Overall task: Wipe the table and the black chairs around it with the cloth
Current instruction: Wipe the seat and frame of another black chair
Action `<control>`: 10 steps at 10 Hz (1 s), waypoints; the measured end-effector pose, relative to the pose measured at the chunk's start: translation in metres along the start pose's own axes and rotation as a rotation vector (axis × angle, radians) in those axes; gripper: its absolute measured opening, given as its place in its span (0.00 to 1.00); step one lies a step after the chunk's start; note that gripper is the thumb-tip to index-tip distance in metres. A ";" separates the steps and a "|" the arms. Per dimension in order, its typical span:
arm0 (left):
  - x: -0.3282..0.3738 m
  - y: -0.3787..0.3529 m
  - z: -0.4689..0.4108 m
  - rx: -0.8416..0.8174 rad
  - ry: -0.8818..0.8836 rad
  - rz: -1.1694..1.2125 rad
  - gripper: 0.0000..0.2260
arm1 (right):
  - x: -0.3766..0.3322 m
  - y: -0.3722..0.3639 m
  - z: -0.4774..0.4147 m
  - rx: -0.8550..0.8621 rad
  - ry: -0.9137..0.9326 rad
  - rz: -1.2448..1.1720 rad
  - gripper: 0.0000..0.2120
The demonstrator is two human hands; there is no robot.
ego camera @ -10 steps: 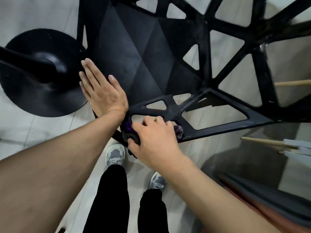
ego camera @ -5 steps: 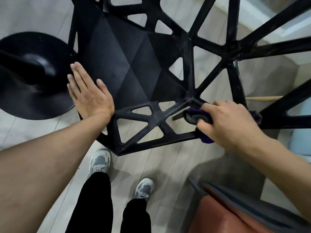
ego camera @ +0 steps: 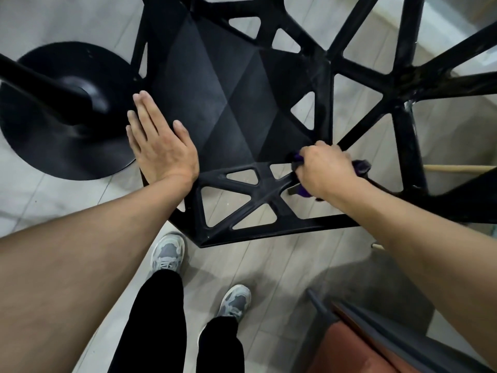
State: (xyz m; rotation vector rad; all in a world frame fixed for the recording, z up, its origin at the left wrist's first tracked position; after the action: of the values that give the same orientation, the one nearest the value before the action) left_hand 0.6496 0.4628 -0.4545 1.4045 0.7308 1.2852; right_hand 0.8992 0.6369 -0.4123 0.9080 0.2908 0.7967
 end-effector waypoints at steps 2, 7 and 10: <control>0.000 0.001 0.000 -0.003 0.010 -0.012 0.29 | -0.091 0.006 0.028 0.010 0.374 -0.228 0.12; -0.002 -0.001 -0.001 -0.010 0.007 -0.006 0.29 | -0.166 0.023 0.013 0.189 0.587 -0.438 0.13; -0.001 -0.002 -0.001 -0.016 0.011 0.008 0.29 | -0.097 0.014 0.015 0.194 0.414 -0.367 0.12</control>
State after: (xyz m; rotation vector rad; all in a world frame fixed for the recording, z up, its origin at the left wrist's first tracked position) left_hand 0.6489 0.4628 -0.4570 1.3896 0.7214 1.3034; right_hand 0.8343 0.5631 -0.4008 0.8307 0.8847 0.6145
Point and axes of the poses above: each hand's wrist, its own z-axis away from the middle knuckle, its own y-axis out of the back of the hand, x = y × z, the point moved 9 cm from there along -z, towards the middle knuckle, and after that the axes turned 10 degrees about y, right-handed, at the moved point
